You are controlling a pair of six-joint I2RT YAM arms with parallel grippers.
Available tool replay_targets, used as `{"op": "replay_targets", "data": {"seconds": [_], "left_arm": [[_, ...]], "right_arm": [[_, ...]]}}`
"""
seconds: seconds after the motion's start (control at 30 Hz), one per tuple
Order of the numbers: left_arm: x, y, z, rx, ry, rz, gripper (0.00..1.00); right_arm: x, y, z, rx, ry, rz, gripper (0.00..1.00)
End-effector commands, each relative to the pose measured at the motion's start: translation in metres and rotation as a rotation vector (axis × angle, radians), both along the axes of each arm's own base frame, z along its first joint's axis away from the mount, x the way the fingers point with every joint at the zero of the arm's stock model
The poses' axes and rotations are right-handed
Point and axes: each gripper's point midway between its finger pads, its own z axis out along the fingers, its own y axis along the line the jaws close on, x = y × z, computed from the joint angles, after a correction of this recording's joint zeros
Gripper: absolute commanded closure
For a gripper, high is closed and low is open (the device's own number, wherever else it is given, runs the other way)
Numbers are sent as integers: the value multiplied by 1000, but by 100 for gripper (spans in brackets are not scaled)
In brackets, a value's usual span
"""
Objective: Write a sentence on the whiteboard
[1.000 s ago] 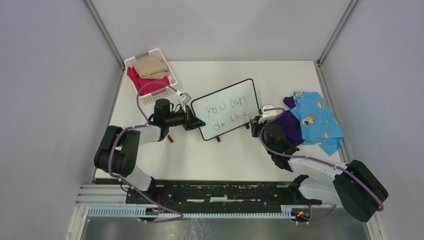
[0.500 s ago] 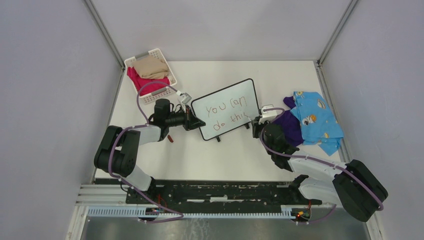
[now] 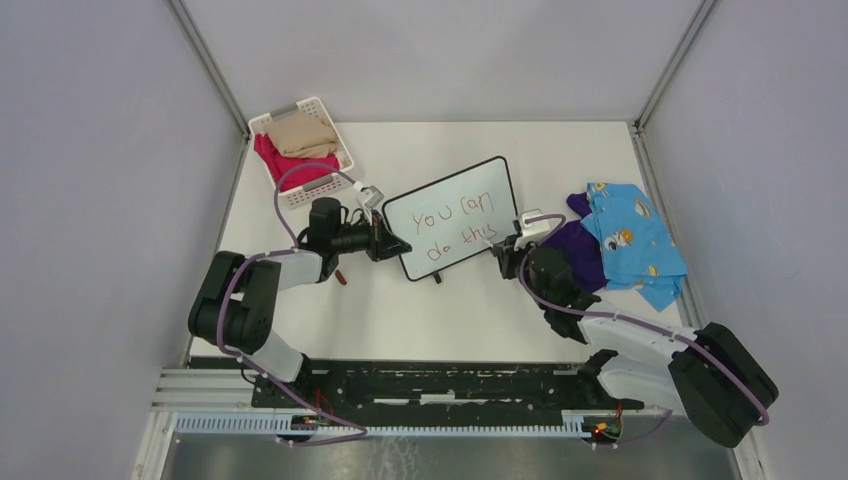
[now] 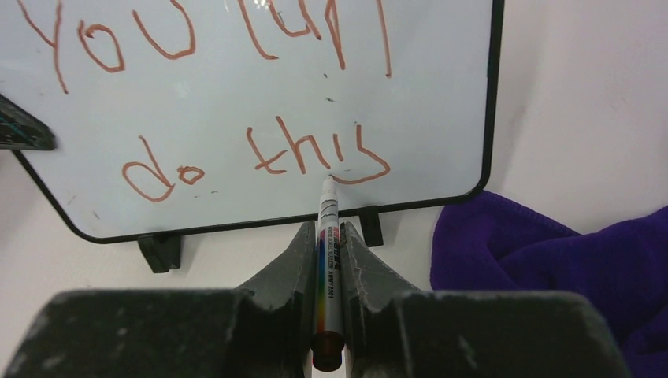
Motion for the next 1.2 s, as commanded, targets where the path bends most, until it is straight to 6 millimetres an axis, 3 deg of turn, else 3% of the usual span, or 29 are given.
{"op": "replay_targets", "data": {"seconds": [0.0,0.23,0.4,1.17], "left_arm": [[-1,9,-36,122,34,49,98],[-1,9,-36,122,34,49,98],[-1,10,-36,123,34,50,98],[0,10,-37,126,37,53,98]], "right_arm": [[0,14,40,123,-82,47,100],[0,6,68,156,-153,21,100],[7,-3,74,151,-183,-45,100],[24,3,72,188,-174,-77,100]]}}
